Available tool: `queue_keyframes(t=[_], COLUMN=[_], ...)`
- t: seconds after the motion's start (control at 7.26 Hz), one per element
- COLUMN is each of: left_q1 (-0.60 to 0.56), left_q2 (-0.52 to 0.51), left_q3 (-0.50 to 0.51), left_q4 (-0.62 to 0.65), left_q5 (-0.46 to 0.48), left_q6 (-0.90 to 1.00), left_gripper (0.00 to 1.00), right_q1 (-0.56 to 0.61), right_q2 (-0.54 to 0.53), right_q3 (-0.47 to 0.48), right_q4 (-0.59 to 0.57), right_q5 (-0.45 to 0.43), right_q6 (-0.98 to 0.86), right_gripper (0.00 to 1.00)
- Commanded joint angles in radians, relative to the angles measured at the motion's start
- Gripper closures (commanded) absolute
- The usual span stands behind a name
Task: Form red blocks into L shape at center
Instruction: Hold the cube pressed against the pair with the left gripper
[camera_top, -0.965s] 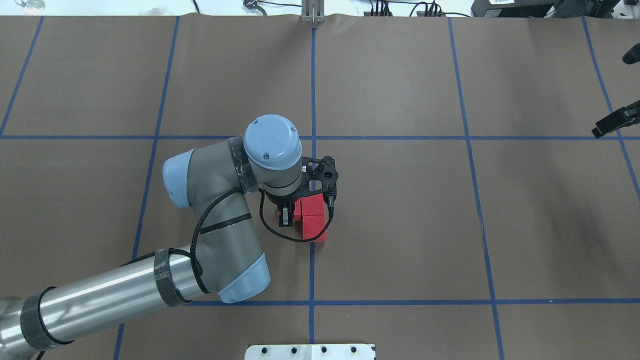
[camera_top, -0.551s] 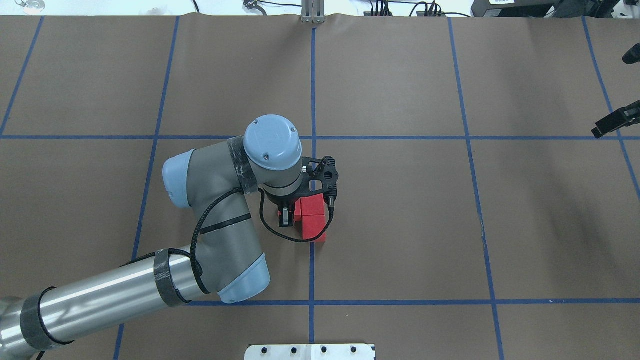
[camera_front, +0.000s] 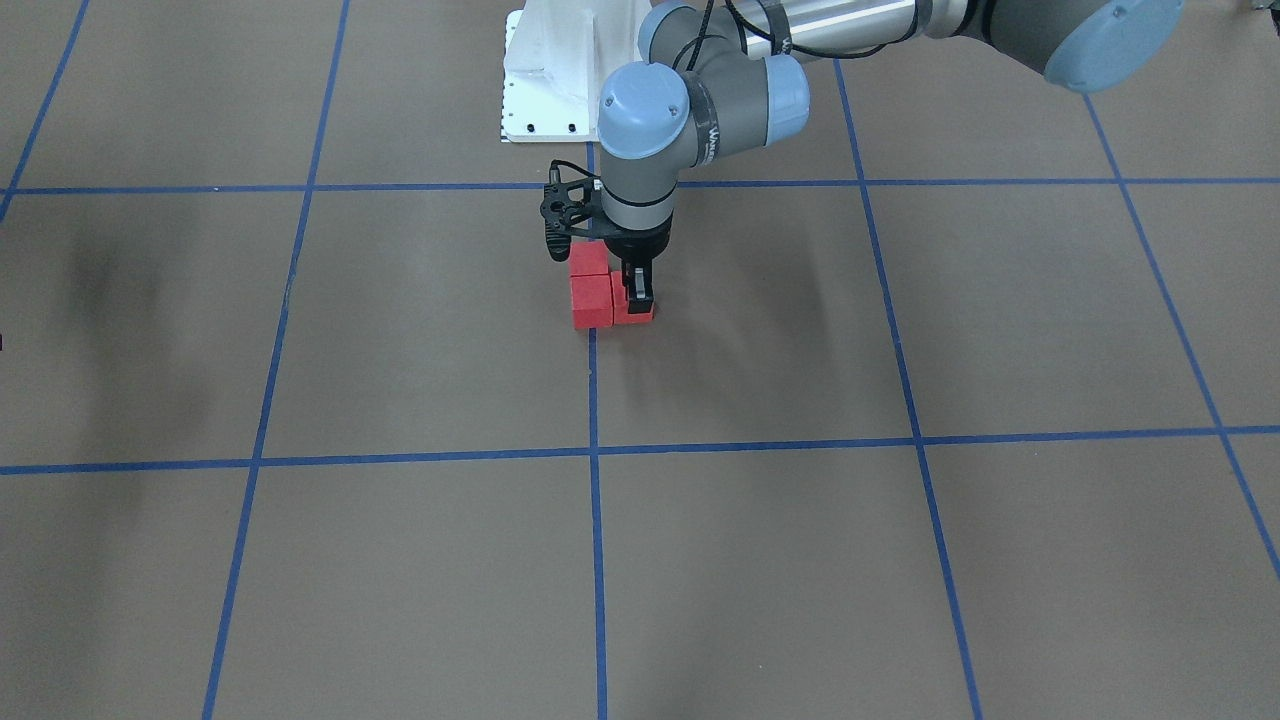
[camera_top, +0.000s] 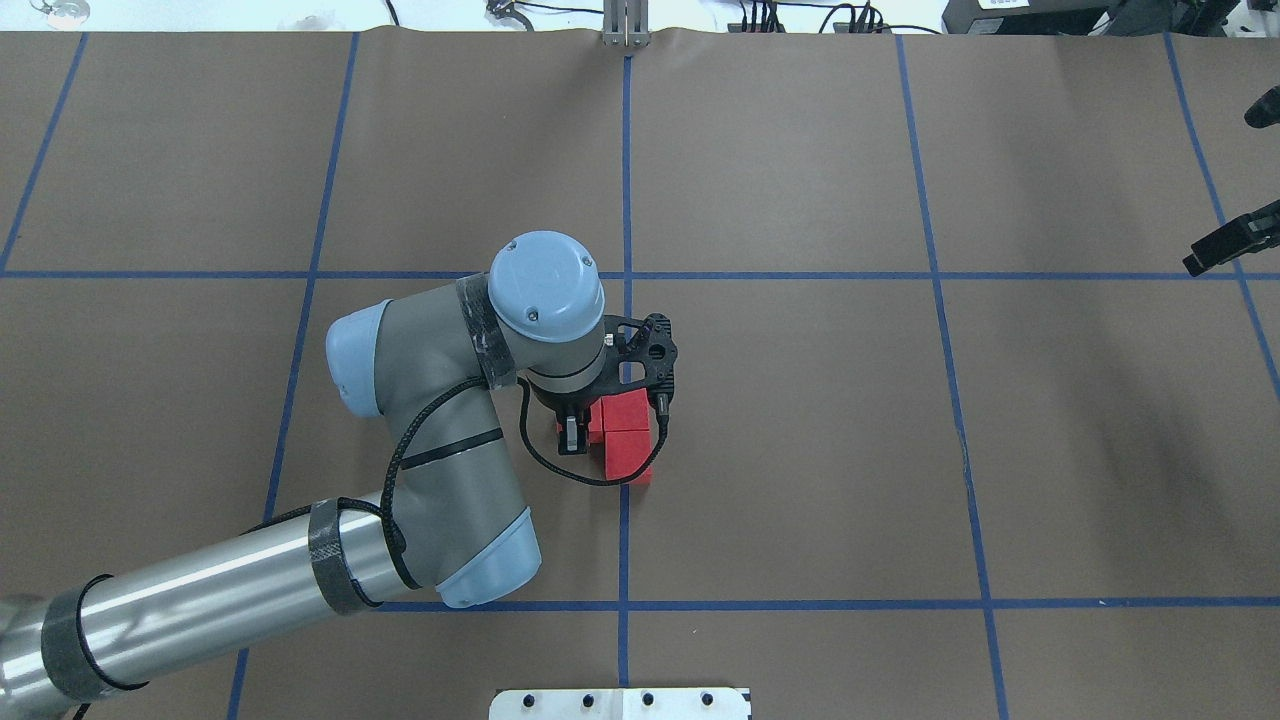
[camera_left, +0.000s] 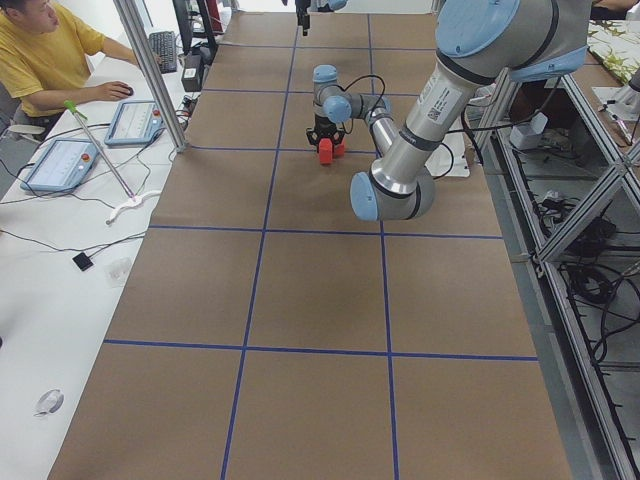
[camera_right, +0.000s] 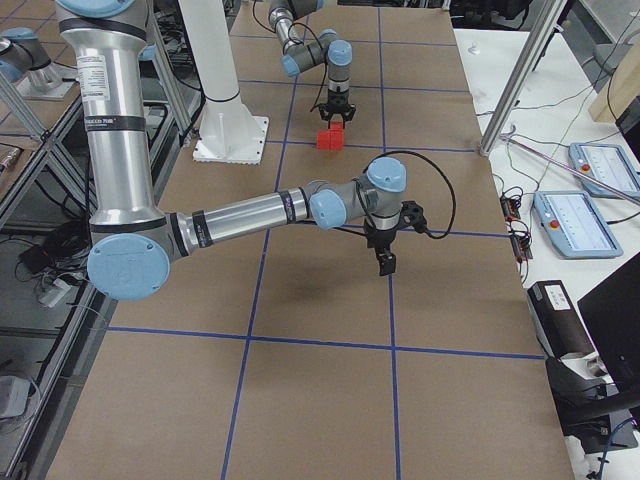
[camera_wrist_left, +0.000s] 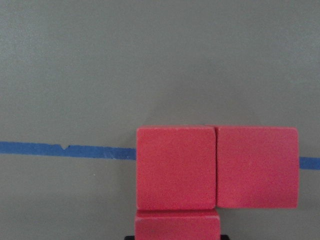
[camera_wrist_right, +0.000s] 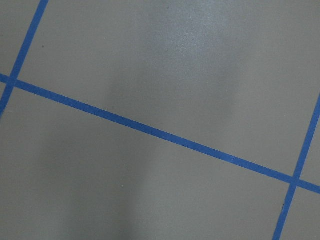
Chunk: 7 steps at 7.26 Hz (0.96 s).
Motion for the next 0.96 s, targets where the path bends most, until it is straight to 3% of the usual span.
queue_keyframes(t=[0.0, 0.41, 0.83], left_q1=[0.000, -0.001, 0.005], left_q2=[0.002, 0.002, 0.000], left_q3=[0.000, -0.003, -0.001], left_q4=[0.003, 0.001, 0.003], left_q5=[0.001, 0.002, 0.008], left_q6=[0.003, 0.006, 0.007], left_gripper=[0.69, 0.52, 0.48], right_q1=[0.000, 0.000, 0.000], right_q2=[0.001, -0.001, 0.001], right_q3=[0.000, 0.000, 0.000], right_q4=[-0.001, 0.002, -0.001], right_q5=[0.000, 0.000, 0.000], right_q6=[0.000, 0.000, 0.000], right_gripper=[0.00, 0.00, 0.00])
